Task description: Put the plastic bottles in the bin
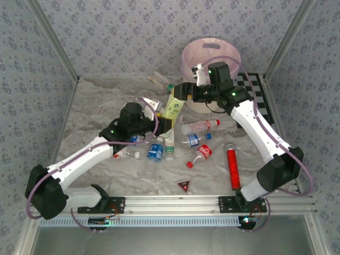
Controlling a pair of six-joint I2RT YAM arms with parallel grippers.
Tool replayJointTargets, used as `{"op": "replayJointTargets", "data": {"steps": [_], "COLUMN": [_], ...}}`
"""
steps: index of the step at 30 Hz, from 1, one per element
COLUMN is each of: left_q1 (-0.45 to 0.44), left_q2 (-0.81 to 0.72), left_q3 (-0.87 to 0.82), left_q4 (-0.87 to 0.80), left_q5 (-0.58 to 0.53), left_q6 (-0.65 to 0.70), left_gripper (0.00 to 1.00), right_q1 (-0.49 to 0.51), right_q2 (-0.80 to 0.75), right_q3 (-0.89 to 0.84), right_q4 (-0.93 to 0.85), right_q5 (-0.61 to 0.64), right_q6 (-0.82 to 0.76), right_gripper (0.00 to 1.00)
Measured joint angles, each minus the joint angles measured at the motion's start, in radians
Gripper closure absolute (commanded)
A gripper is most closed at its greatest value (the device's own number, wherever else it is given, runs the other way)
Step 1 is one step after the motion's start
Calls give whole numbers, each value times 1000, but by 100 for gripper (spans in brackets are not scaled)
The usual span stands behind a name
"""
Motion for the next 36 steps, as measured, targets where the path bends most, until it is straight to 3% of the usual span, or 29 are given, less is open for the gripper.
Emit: {"op": "replayJointTargets", "data": {"steps": [4, 9, 12, 16, 22, 30, 36], "left_q1": [-3, -6, -6, -8, -7, -6, 35], "left_q2": [21, 29, 29, 23, -50, -157, -299], "left_q3": [0, 3, 8, 22, 22, 5, -170], "left_q4": [21, 21, 21, 33, 10, -232, -341], "left_q5": [0, -4, -8, -20, -105, -332, -451], "left_q6": [0, 0, 0, 6, -13, -94, -266], "left_gripper": [59, 54, 43, 16, 1, 1, 1], "right_q1": [0, -3, -3, -6, -72, -224, -252], "right_q2": [26, 27, 27, 27, 30, 31, 91], "right_q3": [27, 34, 47, 97, 261, 437, 616], "right_q4": [-20, -33, -44, -71, -103, -32, -37], "right_q5": [-4, 7, 14, 29, 77, 249, 414], "right_q6": [-11, -23, -29, -44, -87, -114, -158], "right_gripper": [43, 56, 60, 63, 69, 77, 83]}}
